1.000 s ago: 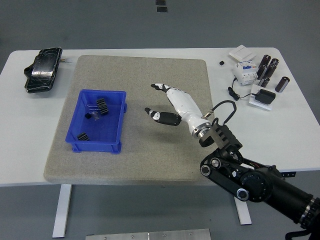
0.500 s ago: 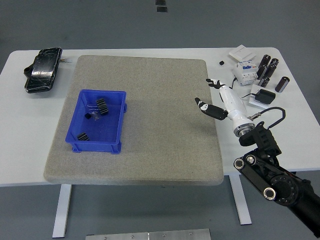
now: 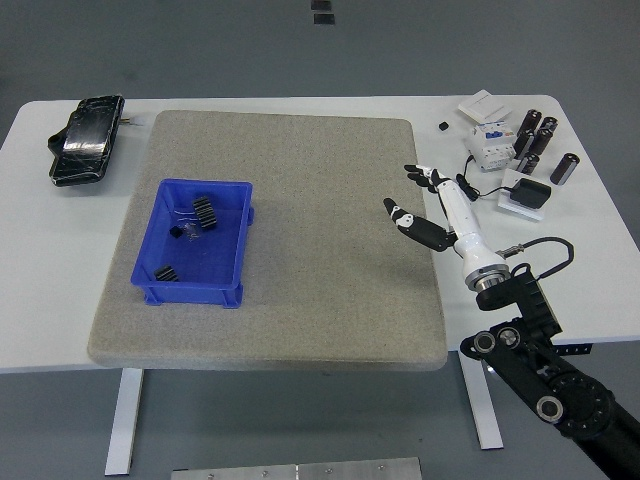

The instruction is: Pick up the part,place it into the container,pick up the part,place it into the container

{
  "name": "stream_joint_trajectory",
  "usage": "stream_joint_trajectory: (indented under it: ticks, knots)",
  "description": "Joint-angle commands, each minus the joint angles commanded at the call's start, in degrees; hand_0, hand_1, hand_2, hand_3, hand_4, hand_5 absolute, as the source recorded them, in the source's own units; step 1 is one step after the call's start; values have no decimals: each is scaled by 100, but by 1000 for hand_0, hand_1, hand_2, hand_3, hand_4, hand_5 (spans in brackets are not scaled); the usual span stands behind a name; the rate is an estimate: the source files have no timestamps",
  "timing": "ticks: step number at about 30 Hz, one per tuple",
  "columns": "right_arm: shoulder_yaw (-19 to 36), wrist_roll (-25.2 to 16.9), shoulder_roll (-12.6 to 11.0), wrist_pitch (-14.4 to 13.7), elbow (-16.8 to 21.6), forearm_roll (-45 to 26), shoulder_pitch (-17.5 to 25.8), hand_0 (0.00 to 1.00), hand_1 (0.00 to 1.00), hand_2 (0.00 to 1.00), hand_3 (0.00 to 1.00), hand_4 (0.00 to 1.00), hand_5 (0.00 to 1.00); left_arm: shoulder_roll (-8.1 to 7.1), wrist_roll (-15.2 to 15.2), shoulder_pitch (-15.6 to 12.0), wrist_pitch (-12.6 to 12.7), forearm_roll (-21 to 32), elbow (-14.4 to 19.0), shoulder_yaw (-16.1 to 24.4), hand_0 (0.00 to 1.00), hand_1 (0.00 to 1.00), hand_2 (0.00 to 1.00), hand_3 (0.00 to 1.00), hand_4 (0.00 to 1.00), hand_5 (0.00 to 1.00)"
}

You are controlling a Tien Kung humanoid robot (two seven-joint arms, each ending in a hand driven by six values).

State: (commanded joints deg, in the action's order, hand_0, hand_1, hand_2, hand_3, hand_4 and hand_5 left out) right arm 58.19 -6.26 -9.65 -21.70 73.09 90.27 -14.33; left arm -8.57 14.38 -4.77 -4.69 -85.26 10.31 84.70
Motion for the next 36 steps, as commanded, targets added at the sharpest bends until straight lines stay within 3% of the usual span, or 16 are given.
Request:
stream_joint_trajectory:
  ticks: [10, 11, 19, 36]
  knots:
    - [5, -1071, 93, 434, 64, -1484, 146, 836, 784, 775, 744, 771, 443, 18, -7, -7, 2, 11, 0, 0, 674, 646, 617, 605, 685, 607]
    - [13, -1124, 97, 465, 77, -1631, 161, 836, 772, 768, 739, 811, 524, 19, -8, -8, 4, 17, 0, -2, 674, 646, 617, 604, 686, 604]
    - [100, -1271, 113, 527, 150, -2196, 225, 835, 772, 768, 742, 816, 540, 34, -8, -15, 5, 44, 0, -16, 674, 646, 617, 604, 687, 604]
    - [266, -1323, 105, 521, 389, -2304, 341, 833, 770, 765, 739, 825, 536, 31, -31, -19, 7, 35, 0, -7, 674, 646, 617, 605, 688, 610]
